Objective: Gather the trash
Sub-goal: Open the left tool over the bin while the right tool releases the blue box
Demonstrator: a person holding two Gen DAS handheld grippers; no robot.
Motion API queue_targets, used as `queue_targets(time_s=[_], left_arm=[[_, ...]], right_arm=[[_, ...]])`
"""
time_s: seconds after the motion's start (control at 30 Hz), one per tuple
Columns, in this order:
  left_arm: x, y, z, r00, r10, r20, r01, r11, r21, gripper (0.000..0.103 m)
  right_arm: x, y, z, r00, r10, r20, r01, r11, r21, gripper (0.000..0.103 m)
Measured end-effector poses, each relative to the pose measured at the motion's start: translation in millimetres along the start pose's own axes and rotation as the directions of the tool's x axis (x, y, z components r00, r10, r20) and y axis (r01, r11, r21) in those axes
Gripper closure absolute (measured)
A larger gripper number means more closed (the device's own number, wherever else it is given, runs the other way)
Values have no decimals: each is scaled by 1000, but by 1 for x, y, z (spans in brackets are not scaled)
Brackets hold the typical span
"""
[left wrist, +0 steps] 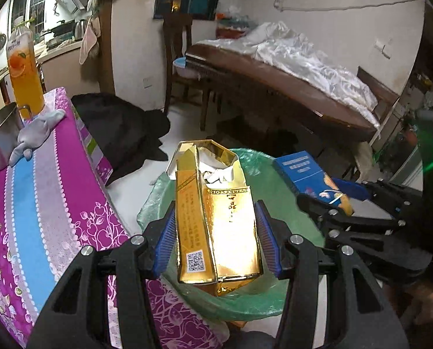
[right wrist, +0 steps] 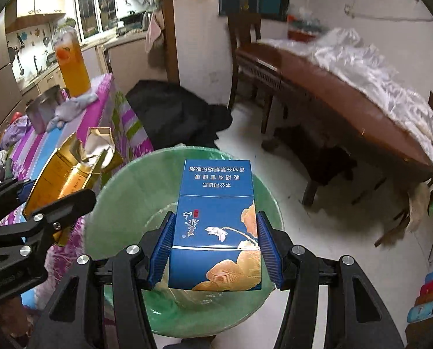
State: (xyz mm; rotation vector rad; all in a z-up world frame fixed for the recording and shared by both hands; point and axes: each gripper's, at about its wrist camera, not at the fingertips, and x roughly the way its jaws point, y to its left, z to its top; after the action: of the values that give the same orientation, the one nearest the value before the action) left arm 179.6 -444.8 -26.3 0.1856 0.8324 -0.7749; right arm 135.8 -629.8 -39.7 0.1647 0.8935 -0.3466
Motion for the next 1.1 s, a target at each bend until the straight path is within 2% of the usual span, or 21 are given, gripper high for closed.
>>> queue_targets(time_s=[0.23, 0.97, 1.03, 1.1], left_arm=[[10, 9, 2, 999, 26, -35, -27, 999, -18, 53], [16, 5, 2, 998, 35, -54, -35, 999, 0, 52], [16, 4, 1, 998, 39, -55, -39, 999, 6, 45], [16, 4, 1, 998, 41, -55, -41, 999, 7, 30]], right_arm=[[-6, -2, -8, 1000, -9, -20, 9, 1000, 2, 47], [-6, 3, -7, 1000, -1, -20, 1, 1000, 0, 45], [-6, 2, -7, 1000, 3, -9, -3, 1000, 6, 31], [-7, 1, -8, 1000, 6, -2, -6, 1000, 12, 30]])
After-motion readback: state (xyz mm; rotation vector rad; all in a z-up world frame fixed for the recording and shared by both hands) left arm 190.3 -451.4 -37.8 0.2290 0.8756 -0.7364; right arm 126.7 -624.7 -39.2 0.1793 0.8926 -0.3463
